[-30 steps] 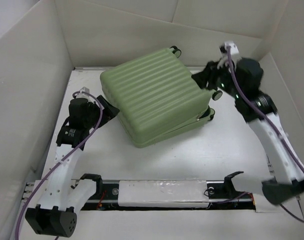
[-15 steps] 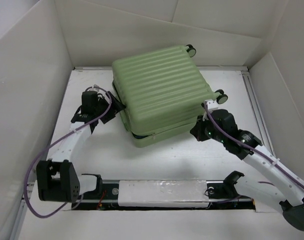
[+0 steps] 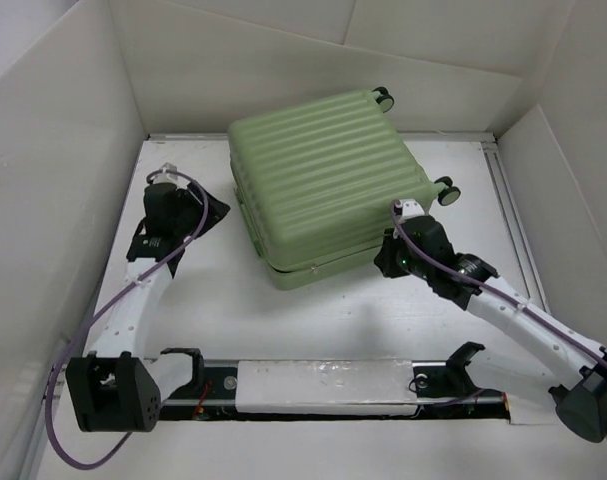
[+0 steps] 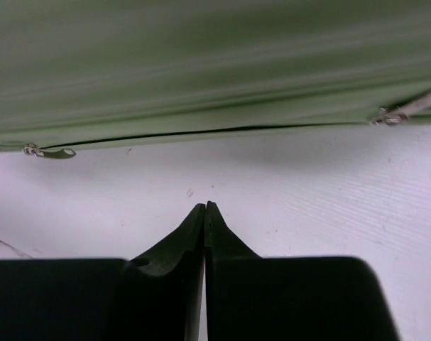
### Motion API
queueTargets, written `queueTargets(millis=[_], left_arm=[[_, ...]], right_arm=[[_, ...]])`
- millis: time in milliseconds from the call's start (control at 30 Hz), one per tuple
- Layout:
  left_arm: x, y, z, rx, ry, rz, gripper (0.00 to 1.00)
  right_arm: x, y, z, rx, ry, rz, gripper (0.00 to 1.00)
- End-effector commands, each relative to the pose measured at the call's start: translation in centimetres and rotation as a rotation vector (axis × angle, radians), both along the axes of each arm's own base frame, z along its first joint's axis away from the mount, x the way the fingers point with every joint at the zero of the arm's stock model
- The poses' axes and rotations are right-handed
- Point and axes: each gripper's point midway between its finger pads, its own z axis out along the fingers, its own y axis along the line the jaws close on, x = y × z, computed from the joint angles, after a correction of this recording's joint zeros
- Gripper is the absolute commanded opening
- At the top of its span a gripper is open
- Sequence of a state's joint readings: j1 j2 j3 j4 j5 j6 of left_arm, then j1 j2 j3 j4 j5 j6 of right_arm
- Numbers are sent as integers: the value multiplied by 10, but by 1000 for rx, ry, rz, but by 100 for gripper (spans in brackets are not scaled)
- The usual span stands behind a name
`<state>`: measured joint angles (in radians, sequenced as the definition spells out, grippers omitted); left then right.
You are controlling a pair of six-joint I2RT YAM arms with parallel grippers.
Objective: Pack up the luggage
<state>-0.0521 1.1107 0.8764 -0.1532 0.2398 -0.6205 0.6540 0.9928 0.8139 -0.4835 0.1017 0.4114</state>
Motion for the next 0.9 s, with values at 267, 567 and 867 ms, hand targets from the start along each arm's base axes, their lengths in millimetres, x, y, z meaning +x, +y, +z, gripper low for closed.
queueTargets(millis=[267,567,867], left_arm=[[28,-23,-40,-96,25,-128,41],[76,-32,-84,-58,137,-207,42],[66,-38,-123,-51,239,-190,0]], right_arm=[[11,17,-3,55,-57,59,0],[13,13,-21,86,-52,70,16],[61,11,-14,108,-168,51,3]])
